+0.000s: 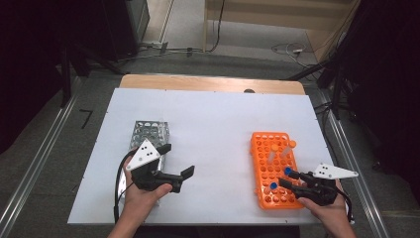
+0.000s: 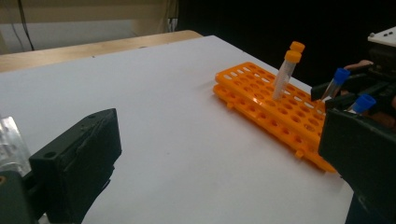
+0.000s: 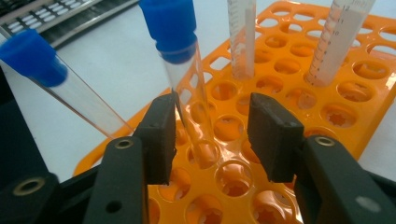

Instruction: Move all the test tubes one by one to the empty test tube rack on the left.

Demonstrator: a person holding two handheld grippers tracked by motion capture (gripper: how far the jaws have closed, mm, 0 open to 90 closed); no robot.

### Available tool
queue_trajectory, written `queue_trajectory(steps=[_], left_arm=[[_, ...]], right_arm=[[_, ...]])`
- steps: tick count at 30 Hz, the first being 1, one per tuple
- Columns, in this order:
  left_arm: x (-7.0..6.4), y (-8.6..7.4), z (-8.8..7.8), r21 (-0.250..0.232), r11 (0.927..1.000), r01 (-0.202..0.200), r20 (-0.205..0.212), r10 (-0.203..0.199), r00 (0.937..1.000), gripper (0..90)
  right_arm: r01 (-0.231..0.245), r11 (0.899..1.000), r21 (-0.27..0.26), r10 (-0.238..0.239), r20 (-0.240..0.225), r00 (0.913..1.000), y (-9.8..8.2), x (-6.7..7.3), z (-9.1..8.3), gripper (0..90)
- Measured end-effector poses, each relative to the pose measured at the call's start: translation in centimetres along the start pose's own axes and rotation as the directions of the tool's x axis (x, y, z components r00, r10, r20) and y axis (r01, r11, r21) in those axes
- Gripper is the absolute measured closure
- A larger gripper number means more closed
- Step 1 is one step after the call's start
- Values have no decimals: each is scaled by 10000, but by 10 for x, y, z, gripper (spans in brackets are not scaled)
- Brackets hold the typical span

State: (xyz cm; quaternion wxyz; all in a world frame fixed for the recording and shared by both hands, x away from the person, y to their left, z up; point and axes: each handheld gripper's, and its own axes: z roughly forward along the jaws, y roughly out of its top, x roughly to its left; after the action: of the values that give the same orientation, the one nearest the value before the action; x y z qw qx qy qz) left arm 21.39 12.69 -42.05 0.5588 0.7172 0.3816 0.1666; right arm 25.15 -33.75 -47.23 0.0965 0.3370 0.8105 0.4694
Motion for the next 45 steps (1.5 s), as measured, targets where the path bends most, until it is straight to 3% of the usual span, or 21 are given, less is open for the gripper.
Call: queue_trajectory(steps=[7,17,23,33,45], left_arm=[[-7,-6,10,245,9997,6,252,-12,9997,0],[-10,-8,15,400,9992,29,390,-45,9992,0],[-11,-9,16,427,9991,34,423,-52,9991,0],[-13,-8,16,298,9996,15,467,-28,9989,0],[-16,-7,18,426,9991,-67,623,40,9980,0]], right_arm=[[358,9991,244,-360,65,9993,-4,3,6,600],[999,9948,172,-1004,302,9945,-6,8,9,738],[833,9964,184,-834,5,9965,-3,7,8,747],[466,9978,-463,-472,-119,9988,15,11,-10,748],[490,9900,-1326,-451,318,9985,50,33,-22,749]])
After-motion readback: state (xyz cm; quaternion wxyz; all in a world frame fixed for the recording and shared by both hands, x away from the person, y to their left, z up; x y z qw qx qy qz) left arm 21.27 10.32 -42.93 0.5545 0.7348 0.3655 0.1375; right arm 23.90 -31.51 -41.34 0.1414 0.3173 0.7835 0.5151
